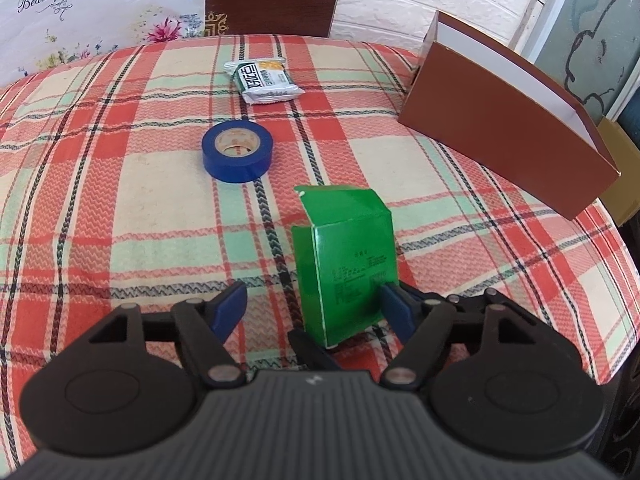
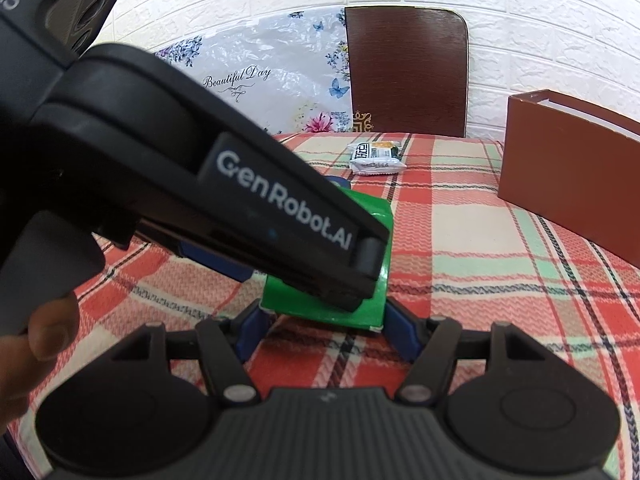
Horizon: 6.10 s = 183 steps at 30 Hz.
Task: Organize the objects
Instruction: 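Lift the small green box and adjust its hold in the right gripper, then carry the small green box into the brown box and release it, then move the right gripper over the blue tape roll and grasp it, then lift the blue tape roll with the right gripper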
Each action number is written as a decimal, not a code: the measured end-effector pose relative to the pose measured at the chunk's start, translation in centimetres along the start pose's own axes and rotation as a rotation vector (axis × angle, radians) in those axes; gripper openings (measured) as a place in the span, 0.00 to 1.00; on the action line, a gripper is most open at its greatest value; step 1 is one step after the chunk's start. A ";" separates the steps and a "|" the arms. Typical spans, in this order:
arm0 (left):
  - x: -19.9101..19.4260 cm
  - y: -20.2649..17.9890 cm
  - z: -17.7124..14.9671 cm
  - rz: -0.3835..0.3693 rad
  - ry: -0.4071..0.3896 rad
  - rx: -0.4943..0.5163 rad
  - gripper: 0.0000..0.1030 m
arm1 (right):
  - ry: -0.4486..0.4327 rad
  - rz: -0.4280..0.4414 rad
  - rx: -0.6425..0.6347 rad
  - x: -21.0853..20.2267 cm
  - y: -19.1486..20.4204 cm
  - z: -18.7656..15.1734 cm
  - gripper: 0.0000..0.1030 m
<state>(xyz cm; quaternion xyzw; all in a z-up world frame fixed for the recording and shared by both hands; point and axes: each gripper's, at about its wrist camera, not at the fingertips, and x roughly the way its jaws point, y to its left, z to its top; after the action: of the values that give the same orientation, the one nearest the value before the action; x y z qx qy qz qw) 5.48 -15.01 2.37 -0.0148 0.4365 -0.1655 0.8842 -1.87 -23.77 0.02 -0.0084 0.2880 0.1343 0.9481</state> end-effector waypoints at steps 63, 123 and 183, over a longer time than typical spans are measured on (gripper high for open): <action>1.3 -3.6 -0.5 -0.340 0.112 0.009 0.33 | 0.016 -0.164 0.056 -3.2 -4.4 -1.4 0.60; -3.2 13.3 -5.3 0.255 -0.236 0.046 0.87 | 0.122 -0.103 -0.028 5.9 -3.7 4.8 0.95; -2.8 22.8 -2.9 0.220 -0.344 -0.121 0.98 | 0.073 0.041 -0.169 6.2 10.5 4.0 0.56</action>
<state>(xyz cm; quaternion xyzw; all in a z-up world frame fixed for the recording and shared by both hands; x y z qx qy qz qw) 7.99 7.76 -1.18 -0.0480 0.2871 -0.0364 0.9560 2.52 -11.74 0.60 -0.0872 0.3100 0.1770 0.9300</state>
